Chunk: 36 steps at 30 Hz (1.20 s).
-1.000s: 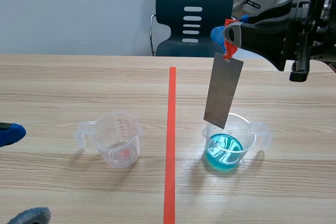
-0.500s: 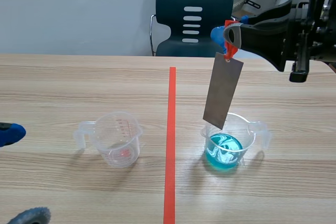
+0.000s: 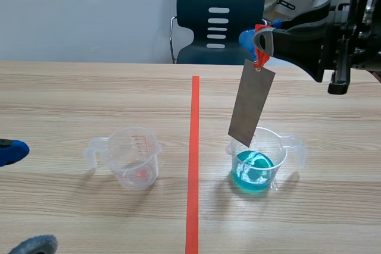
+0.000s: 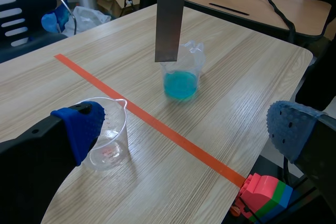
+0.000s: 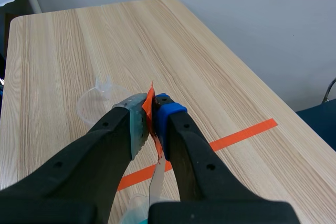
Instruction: Do the redox reaction experiment
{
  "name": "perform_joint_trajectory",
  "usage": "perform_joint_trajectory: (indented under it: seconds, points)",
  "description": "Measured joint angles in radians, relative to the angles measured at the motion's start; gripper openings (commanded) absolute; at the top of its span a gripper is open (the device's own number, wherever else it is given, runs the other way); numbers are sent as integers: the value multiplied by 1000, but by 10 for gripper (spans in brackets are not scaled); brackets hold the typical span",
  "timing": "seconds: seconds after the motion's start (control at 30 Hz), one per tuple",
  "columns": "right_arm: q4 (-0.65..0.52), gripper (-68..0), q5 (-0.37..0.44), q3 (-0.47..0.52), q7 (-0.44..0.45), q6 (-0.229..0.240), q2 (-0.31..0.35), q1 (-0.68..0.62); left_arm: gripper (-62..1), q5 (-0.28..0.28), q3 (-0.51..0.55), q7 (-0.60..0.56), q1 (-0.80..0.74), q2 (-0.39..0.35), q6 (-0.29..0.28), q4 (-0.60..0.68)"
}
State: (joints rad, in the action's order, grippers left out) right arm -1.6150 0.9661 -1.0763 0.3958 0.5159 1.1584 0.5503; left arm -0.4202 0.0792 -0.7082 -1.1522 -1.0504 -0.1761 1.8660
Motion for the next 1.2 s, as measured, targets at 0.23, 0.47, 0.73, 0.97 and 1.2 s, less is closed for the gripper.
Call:
perform_joint_trajectory:
  seconds: [0.23,0.47,0.73,0.97,1.2]
  points:
    - [0,-667,0,0,0,0,0,0,14,0,0,0,0,0,0,0]
    - [0,-667,0,0,14,0,0,0,14,0,0,-8,0,0,0,0]
    - [0,-667,-1,0,20,5,0,0,14,0,0,-8,0,0,0,0]
    - [-1,-667,-1,0,46,15,22,0,14,0,0,-16,0,0,0,0]
    - [-21,-667,-5,0,82,30,54,0,14,0,0,-16,0,0,0,0]
